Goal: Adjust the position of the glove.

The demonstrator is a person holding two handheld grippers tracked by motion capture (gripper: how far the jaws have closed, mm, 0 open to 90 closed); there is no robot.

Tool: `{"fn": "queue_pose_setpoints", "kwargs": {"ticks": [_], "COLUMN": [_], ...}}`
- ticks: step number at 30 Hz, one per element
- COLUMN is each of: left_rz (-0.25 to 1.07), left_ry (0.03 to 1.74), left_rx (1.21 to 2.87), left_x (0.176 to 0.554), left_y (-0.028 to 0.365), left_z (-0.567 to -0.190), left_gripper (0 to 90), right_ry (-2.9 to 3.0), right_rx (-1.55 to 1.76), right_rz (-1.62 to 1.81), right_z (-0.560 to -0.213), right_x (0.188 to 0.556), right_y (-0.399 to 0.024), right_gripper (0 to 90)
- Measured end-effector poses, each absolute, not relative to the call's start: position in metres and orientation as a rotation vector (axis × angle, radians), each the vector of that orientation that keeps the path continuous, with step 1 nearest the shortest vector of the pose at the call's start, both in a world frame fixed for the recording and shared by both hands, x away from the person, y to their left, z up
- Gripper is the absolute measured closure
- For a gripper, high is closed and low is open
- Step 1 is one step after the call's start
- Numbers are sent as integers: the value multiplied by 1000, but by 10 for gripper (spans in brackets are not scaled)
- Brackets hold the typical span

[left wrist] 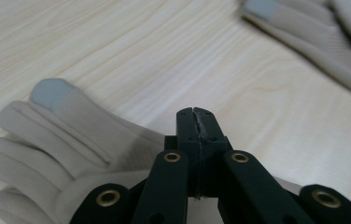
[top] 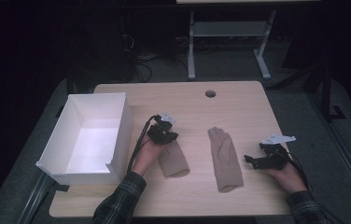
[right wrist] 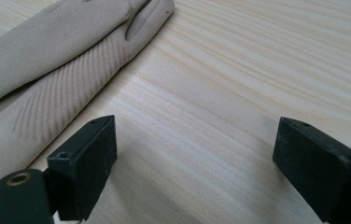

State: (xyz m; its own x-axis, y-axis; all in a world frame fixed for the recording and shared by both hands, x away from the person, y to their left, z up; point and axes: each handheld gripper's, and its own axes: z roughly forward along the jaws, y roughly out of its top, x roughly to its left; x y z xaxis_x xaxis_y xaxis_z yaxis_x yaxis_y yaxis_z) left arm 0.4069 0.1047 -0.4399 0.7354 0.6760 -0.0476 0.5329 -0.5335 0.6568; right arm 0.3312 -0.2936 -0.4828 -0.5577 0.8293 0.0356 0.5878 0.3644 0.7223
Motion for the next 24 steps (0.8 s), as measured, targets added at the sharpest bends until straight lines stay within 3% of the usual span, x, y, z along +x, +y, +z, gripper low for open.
{"fn": "queue_pose_setpoints", "kwargs": {"ticks": [12,24], "left_rz": [255,193], "left_ry": [954,818], "left_rx": [2295,2357], "left_x": [414,391], "left_y": [107,87], "left_z": [-457,-456], "left_gripper": [898,899], "right_ry": [2299,2300], "right_rx": [1242,1241], "right_rz": [1006,1006], "right_z": [-483,-483], "right_x": [331,332], "right_y": [-294,-294], "right_gripper": [129,129]}}
